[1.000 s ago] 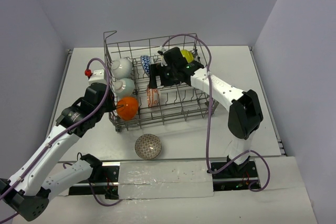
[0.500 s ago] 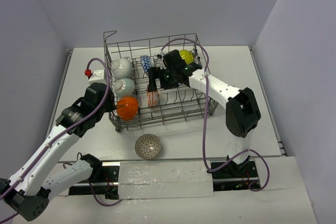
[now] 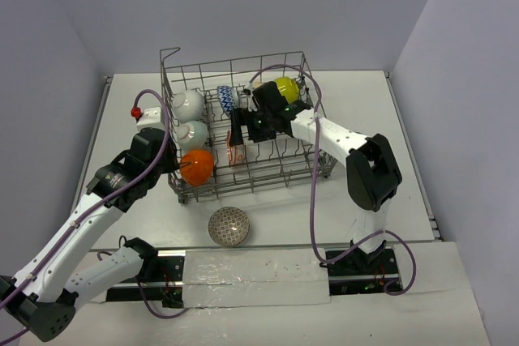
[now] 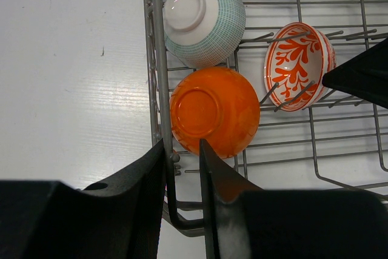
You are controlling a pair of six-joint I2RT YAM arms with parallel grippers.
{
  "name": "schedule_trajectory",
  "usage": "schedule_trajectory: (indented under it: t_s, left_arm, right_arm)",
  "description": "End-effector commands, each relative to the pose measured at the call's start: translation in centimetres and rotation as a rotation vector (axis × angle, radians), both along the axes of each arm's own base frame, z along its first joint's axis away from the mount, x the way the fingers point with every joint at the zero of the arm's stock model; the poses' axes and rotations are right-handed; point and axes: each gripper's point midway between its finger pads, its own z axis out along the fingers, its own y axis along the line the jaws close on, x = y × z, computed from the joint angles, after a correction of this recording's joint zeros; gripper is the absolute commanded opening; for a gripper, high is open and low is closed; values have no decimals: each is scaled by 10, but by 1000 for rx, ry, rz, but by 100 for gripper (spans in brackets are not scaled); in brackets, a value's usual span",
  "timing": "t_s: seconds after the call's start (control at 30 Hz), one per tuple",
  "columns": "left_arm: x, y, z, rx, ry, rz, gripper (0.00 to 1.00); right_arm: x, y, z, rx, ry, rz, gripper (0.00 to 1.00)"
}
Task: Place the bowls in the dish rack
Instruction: Move the bowl to the dish rack.
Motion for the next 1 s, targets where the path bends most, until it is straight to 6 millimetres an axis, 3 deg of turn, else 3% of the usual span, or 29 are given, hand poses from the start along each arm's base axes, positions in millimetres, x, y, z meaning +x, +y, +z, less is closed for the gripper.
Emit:
schedule_trajectory:
  t_s: [0.0, 0.97]
  left_arm:
    - [-10, -14, 1, -39, 36, -70, 31]
    - [-12, -14, 2, -45, 33, -77, 31]
  right_arm:
    - [5, 5, -5, 28, -2, 5, 100]
    - [0, 15, -7, 172, 61, 23, 100]
